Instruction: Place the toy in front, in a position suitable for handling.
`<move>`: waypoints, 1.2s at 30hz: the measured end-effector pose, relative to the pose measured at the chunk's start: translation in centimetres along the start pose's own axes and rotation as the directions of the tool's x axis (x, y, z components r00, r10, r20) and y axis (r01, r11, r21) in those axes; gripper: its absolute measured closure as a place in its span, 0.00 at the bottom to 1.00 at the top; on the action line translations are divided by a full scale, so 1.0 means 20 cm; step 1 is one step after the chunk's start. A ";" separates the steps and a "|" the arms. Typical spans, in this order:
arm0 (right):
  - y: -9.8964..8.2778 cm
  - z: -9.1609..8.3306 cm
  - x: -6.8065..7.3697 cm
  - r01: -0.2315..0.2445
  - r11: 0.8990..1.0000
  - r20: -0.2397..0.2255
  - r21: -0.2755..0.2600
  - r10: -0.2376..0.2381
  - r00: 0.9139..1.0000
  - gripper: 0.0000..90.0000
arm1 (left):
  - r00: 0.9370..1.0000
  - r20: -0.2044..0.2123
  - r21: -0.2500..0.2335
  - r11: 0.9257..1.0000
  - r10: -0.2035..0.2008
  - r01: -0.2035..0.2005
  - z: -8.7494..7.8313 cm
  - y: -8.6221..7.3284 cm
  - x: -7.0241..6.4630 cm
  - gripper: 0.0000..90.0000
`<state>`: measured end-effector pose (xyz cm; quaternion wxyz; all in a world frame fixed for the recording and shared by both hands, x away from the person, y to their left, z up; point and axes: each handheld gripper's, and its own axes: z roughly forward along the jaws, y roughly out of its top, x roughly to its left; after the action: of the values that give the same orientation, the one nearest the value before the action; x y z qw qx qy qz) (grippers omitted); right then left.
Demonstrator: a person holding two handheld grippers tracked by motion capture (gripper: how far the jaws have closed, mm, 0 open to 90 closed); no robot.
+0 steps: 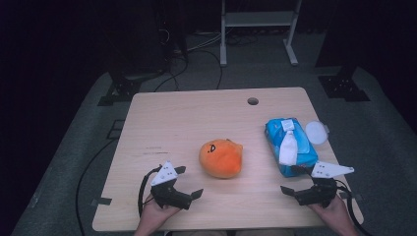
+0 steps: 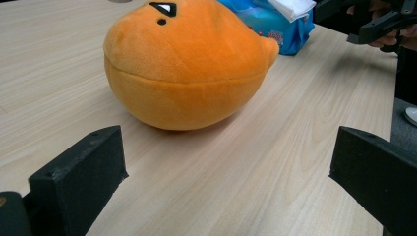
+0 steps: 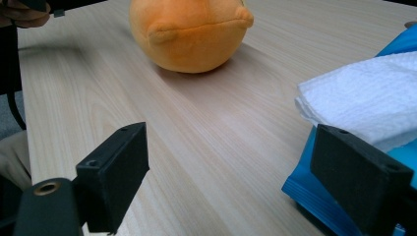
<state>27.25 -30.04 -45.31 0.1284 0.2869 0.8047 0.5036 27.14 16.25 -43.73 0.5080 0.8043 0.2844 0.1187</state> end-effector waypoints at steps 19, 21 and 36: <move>-0.01 -0.05 0.00 -0.021 0.999 0.005 -0.047 0.022 1.000 0.15 | 1.000 0.021 -0.022 1.000 0.015 -0.014 0.04 0.03 -0.01 0.00; -0.01 -0.05 0.00 -0.024 0.999 0.002 -0.045 0.024 1.000 0.15 | 1.000 0.018 -0.028 0.999 0.021 -0.021 0.05 0.04 -0.01 0.00; -0.01 -0.09 -0.01 -0.037 0.996 0.022 -0.077 0.038 0.999 0.15 | 0.998 0.020 -0.061 0.997 0.055 -0.054 0.11 0.18 0.02 0.00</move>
<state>26.39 -31.60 -44.75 0.1392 0.3026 0.7777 0.5331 29.77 13.78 -41.53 0.5319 0.7972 0.2531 0.1323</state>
